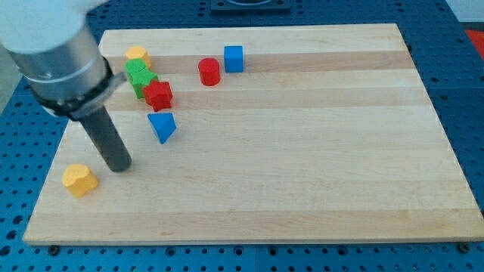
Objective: Move the blue triangle towards red circle
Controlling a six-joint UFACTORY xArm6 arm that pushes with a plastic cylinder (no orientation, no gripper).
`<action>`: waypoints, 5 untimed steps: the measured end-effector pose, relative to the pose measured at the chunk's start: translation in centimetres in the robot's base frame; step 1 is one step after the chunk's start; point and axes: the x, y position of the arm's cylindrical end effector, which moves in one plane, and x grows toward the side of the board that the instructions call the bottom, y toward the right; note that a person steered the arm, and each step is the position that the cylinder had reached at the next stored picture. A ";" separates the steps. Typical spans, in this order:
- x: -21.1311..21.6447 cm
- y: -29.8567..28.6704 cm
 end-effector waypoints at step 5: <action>-5.0 5.4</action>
